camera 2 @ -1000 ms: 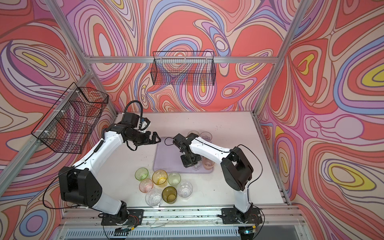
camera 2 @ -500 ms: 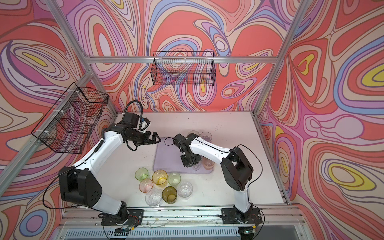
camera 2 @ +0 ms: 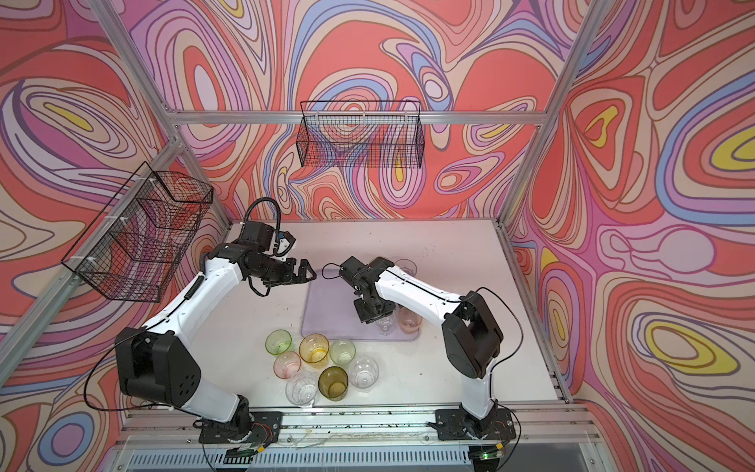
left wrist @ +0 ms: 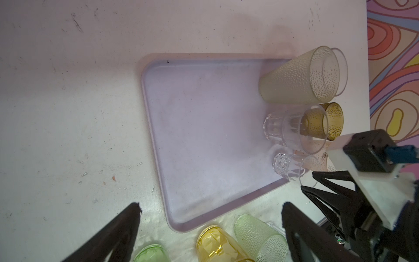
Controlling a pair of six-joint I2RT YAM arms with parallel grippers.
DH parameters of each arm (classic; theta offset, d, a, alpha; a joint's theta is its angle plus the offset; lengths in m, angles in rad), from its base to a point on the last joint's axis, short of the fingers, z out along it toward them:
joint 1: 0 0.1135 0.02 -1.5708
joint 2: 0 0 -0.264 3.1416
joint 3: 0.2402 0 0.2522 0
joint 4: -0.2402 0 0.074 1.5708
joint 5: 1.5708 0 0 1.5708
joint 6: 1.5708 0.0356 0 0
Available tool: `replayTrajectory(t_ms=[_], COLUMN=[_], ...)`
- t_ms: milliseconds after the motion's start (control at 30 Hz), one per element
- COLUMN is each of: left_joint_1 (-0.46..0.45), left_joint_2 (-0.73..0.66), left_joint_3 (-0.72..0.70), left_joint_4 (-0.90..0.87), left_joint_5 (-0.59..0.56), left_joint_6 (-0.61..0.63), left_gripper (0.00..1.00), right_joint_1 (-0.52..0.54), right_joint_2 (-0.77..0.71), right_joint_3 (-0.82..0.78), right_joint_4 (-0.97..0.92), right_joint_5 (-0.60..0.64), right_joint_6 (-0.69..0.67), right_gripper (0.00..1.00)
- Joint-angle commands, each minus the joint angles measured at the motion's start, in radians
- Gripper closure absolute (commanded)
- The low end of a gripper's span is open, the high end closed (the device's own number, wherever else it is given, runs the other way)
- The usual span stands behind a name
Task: Place the glasses into the tray
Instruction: Place the glass on the tray.
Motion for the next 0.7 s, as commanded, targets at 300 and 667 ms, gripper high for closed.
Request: replayTrajectory(t_ms=[300, 667], left_joint_1=[-0.007, -0.007], left_joint_2=[-0.013, -0.016], left_joint_3=[0.019, 0.017], left_joint_4=[-0.019, -0.018], left_joint_5=[-0.006, -0.006], left_joint_6=[0.021, 0.021], left_gripper=[0.0, 0.0], right_joint_1=[-0.003, 0.043], right_joint_2=[-0.138, -0.202], right_joint_3=[0.059, 0.058], right_joint_4=[-0.053, -0.09], right_joint_5=[0.038, 0.032], right_joint_6=[-0.043, -0.094], right_gripper=[0.57, 0.57])
